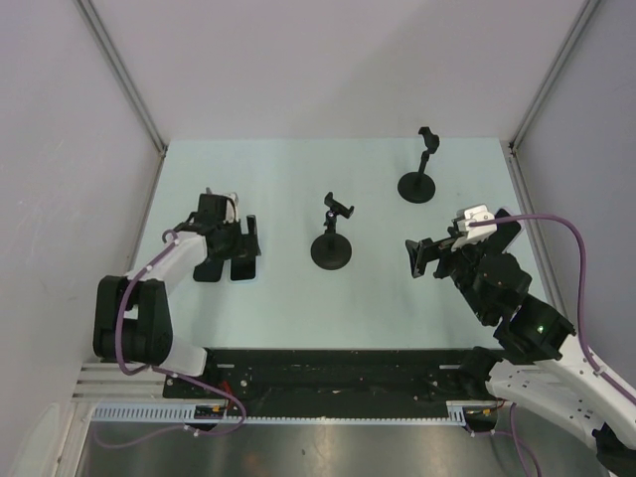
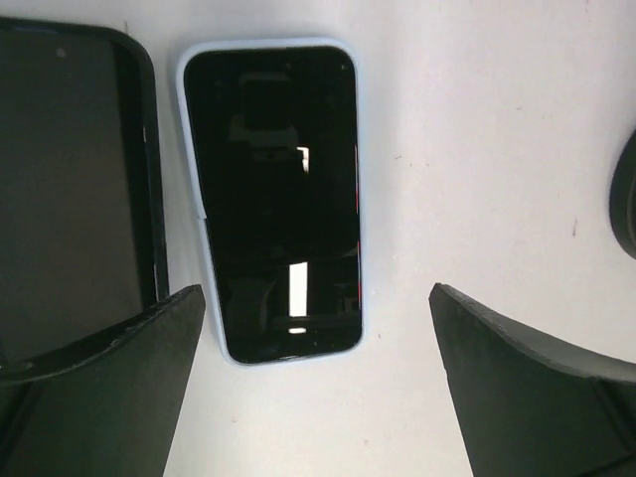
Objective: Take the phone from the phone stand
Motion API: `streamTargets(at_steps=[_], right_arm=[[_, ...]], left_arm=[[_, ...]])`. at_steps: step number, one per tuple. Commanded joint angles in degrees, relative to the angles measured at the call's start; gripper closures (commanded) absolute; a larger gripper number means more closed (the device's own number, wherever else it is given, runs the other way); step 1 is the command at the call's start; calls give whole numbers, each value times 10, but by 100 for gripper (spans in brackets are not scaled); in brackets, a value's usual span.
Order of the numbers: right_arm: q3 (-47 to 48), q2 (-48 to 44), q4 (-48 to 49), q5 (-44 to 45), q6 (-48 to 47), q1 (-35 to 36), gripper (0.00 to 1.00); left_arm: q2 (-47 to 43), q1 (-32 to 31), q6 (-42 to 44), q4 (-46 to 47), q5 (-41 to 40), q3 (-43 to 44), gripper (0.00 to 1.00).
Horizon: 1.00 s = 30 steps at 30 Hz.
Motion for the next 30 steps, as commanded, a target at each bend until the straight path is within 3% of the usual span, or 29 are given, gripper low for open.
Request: streamTargets(at_steps=[1,11,30], right_arm=[[0,-2,13,-10,-9,-2,0],[0,-10,11,-12,-7,-3,0],[0,-14,5,-5,-5,-5,0]], left_arm=[[-14,-39,14,-10,-107,32,0],[77,-144,53,-37,-237,78,0],[160,-143,68,-52,-297,104,0]])
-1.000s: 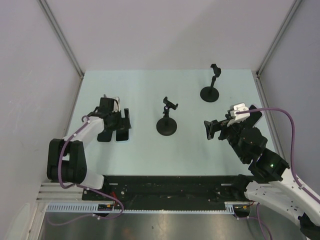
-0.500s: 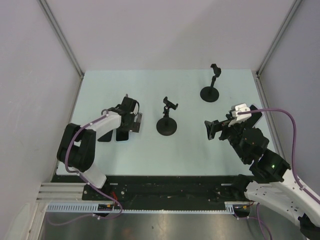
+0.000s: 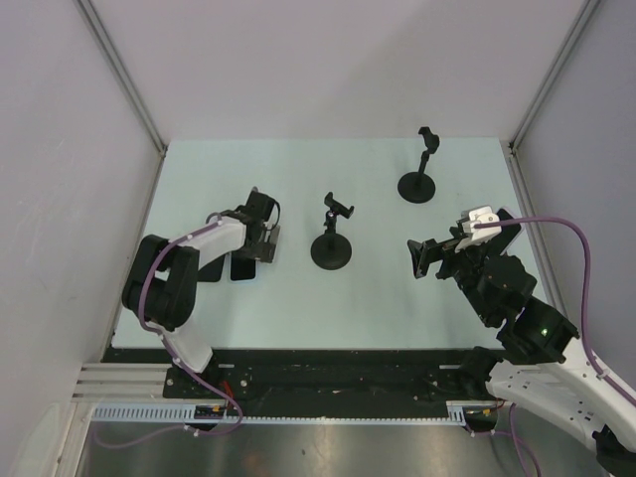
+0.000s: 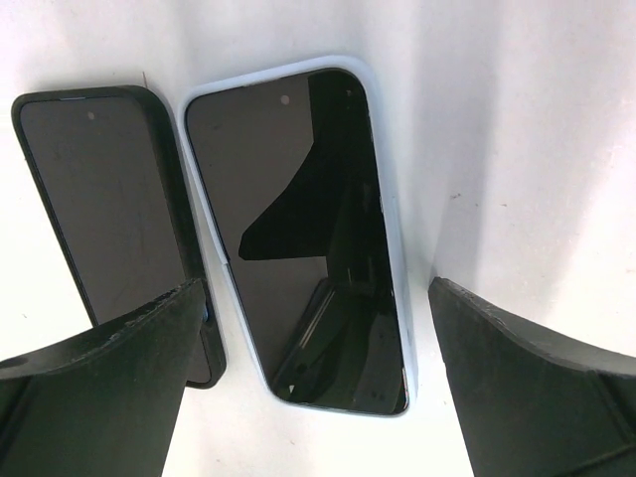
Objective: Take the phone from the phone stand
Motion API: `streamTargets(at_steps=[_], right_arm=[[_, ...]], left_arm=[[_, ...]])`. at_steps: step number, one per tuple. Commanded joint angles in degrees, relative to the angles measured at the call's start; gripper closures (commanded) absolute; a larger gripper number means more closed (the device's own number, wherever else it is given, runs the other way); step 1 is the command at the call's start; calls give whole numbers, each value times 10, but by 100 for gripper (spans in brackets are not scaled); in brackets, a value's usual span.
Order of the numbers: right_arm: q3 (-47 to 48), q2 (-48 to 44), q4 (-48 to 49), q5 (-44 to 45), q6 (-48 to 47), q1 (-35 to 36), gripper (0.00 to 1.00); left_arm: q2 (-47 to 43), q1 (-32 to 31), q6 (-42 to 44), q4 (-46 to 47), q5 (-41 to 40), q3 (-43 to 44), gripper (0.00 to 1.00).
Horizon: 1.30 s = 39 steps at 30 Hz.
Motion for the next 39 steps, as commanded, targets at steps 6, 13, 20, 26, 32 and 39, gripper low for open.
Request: streamTargets(at_steps=[6,13,20,26,32,39], right_arm=[[0,-1,5,0,-6,-1,0],[0,1,4,-1,-6,-1,0],[0,2,4,-1,-5,-1,0],[0,3,3,0,-5,-1,0],[0,6,4,-7,-4,0,0],[0,21,22,-36,-10,-1,0]], left_arm=[[2,21,8,-11,-25,13,0],[-1,32,12,-14,-23,12,0],[-8,43,6,-18,-16,12,0],[-13,51,0,-24,-9,12,0],[-19,65,-7,-28,1,12,0],[-29,79,-10,-28,29,12,0]])
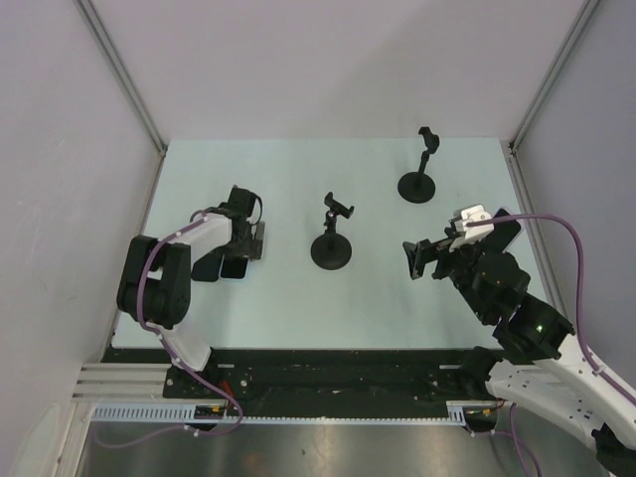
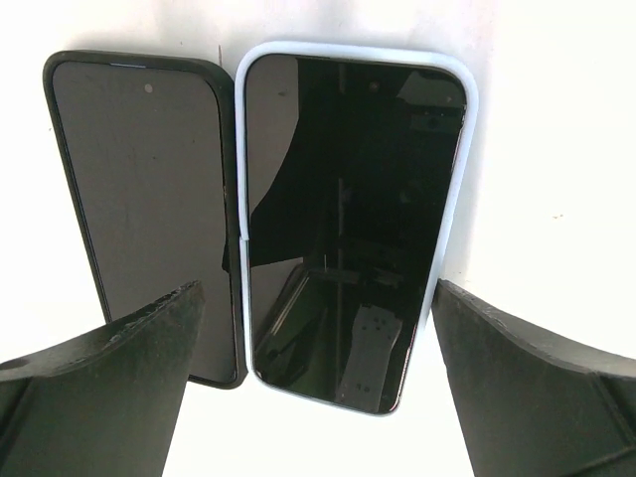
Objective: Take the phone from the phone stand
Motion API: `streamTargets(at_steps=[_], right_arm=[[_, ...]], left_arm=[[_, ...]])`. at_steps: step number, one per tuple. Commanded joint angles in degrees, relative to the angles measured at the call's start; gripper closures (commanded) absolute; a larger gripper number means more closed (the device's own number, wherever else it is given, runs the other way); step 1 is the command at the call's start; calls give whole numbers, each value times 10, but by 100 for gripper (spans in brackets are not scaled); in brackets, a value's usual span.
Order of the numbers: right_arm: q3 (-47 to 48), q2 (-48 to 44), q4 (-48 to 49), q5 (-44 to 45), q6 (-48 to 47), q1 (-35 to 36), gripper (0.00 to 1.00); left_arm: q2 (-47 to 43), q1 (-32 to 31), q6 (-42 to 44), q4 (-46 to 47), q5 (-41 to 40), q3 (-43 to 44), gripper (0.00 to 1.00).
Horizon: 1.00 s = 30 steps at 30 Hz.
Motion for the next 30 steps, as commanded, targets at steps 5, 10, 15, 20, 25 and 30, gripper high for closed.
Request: streamTargets(at_steps=[5,10,15,20,25,30], right_arm=[[6,38,53,-87,-17,-5,0],[26,129,73,-179,-21,-17,0],[54,226,110,-292,-26,-50,0],[93,323,153,-360,-22,-95,0],[132,395,160,-465,-82,-155,0],[184,469,154,-547,-149,-190,0]], left_arm=[[-49,13,-11,-16,32,7,0],[-111,12,-16,-15,67,-1,0],[-198,-8,20,-11,115,-11,0],[-330,-50,45,19,140,-38,0],[-469,-61,71,61,210,-102,0],[-585,-61,74,96,220,-169,0]])
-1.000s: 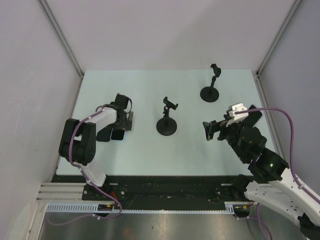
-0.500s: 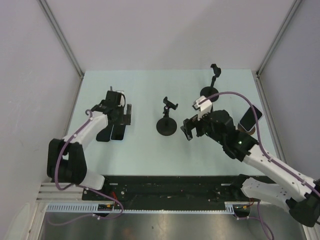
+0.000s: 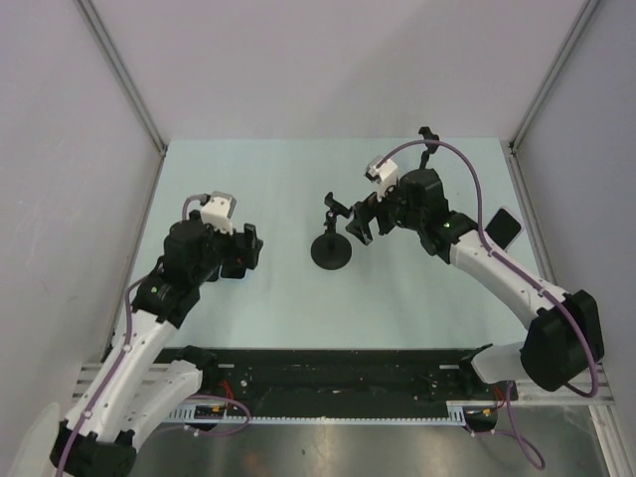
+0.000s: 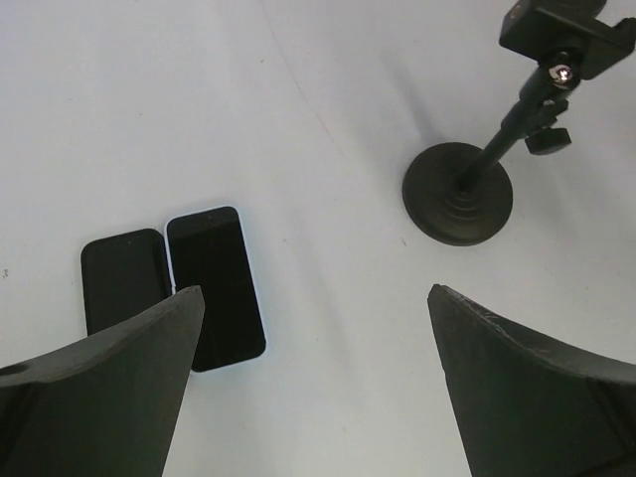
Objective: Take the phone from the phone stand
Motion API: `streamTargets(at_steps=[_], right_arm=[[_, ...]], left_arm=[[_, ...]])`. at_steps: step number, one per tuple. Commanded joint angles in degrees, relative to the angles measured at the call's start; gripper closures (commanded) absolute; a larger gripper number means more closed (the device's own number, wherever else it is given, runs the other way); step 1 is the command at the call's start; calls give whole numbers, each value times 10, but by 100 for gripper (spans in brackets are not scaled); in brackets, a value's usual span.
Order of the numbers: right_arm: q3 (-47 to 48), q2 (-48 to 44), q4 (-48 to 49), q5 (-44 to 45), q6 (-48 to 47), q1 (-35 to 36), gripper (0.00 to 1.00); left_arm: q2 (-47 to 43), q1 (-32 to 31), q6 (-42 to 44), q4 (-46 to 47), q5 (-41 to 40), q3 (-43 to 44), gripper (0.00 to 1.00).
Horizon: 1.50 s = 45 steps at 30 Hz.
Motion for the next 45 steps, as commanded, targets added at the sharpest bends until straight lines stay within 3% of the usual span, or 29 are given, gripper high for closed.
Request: streamTargets(at_steps=[1,5,13,22,28,34,45], right_arm=[[65,51,19,-115,-69,-30,0],[115,107,-12,-182,-103,-40,0],[206,199,-133,-237,-162,-44,0],[211,186,-207,-234,-177,-18,10],[211,162,-225,-181,-180,18,20],[203,153,-204,-115,-170,44,36],[176,146,-139,39,-131,98,49]], left_arm=[[-72,0,31,45,26,-44,0],[-100,0,30,61,-16,-53,0],[-88,0,28,64,-3,-54,0],[-74,0,29,66,-3,-55,0],[-69,0,29,67,-3,-55,0],[-67,0,29,66,10,-55,0],[-62,0,29,66,12,-56,0]])
